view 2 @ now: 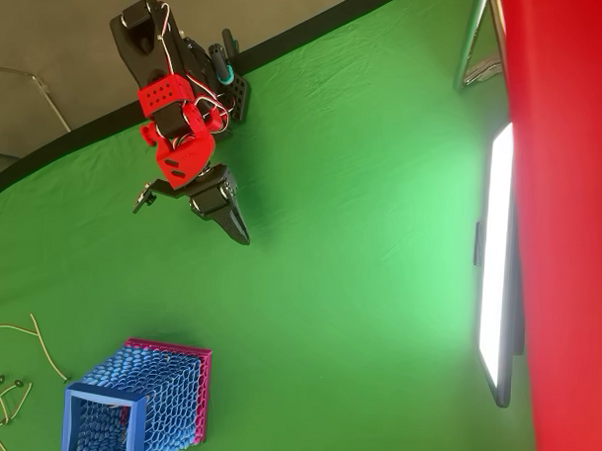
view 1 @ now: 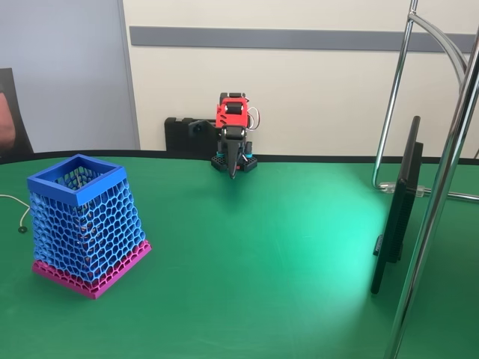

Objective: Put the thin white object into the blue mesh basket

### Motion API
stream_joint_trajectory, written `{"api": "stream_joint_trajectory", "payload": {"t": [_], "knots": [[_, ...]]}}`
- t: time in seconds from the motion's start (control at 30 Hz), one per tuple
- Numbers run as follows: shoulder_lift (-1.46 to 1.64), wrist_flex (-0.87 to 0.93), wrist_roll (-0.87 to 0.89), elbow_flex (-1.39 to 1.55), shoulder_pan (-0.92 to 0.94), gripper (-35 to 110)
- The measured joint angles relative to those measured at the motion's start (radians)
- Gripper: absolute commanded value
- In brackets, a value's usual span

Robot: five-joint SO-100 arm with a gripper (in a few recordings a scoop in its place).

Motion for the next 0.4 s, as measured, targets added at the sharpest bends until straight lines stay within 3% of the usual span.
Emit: {"api": "stream_joint_trajectory", "payload": {"t": [0.4], "knots": [[0.135,0.215,0.028,0.003,-0.006,1]]}}
